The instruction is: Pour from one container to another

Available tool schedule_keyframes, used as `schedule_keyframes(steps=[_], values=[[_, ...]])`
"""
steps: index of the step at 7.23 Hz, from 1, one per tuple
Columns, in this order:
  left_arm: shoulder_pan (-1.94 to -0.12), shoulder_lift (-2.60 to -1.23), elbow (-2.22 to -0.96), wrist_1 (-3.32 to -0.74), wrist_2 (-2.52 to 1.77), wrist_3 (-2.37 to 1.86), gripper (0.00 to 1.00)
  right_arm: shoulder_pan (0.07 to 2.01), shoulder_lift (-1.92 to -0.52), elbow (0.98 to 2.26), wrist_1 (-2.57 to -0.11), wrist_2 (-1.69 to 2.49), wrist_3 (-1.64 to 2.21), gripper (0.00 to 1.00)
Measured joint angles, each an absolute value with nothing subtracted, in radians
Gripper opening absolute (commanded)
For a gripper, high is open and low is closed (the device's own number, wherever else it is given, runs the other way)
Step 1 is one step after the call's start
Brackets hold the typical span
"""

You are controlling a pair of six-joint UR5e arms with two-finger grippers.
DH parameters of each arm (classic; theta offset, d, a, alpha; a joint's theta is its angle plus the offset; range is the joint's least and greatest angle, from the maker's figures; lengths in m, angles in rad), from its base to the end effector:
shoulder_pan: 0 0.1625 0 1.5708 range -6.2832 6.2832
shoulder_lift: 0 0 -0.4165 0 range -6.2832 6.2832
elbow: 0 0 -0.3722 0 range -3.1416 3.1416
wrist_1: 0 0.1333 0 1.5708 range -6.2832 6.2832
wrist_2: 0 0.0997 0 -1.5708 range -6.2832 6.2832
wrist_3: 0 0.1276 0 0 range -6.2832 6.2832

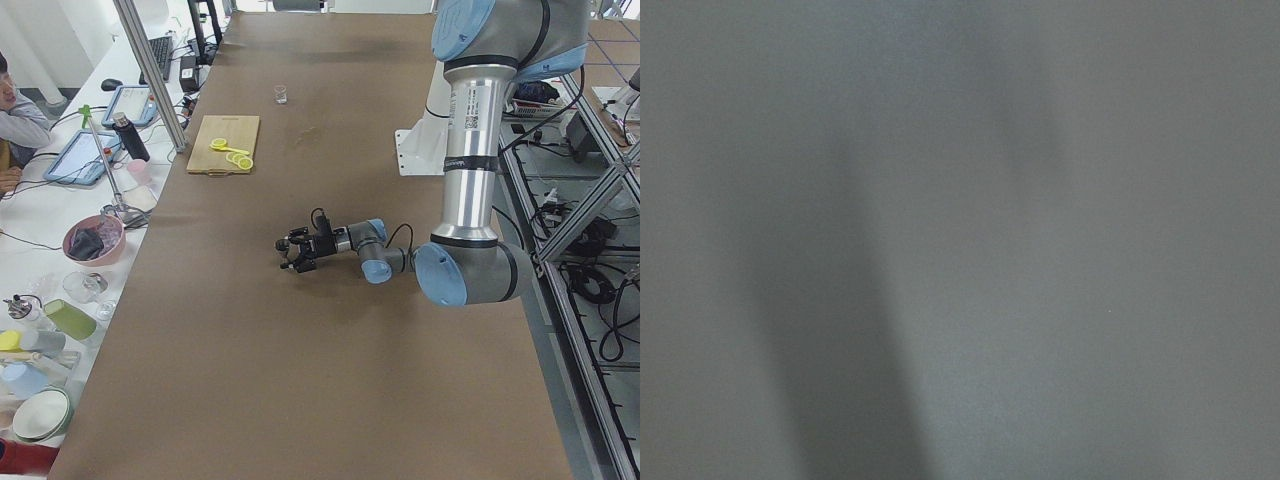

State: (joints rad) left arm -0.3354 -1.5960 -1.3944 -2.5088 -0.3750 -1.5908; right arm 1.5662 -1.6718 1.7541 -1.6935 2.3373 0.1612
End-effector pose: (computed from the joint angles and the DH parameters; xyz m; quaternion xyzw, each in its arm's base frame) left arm 0.3721 -0.3966 0.5973 0.5632 0.2313 -0.3473 0.7132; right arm 0.0428 -0.4251 0.6421 -0.0496 -0.3710 0.0801 0.9238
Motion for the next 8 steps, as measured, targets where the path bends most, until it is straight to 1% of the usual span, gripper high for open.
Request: schedule_keyframes(steps=[2,3,5,8], values=[[-0.313,-1.553,-1.459,-2.508,-0.371,-1.587,0.98,1.566,-1.672,1.754,-1.694,2.336,0.159,1.0],[-0.281,-1.504,-1.513,-2.508,-0.368,-1.584,0.98,1.566,-1.672,1.755,-1.693,2.337,0.16,1.0],[-0.224,-1.381,-1.655,-2.508,-0.366,-1.537,0.98,1.566,-1.672,1.759,-1.694,2.342,0.161,1.0],[-0.193,-1.286,-1.857,-2.433,-0.364,-1.508,0.98,1.571,-1.674,1.76,-1.694,2.367,0.158,1.0]])
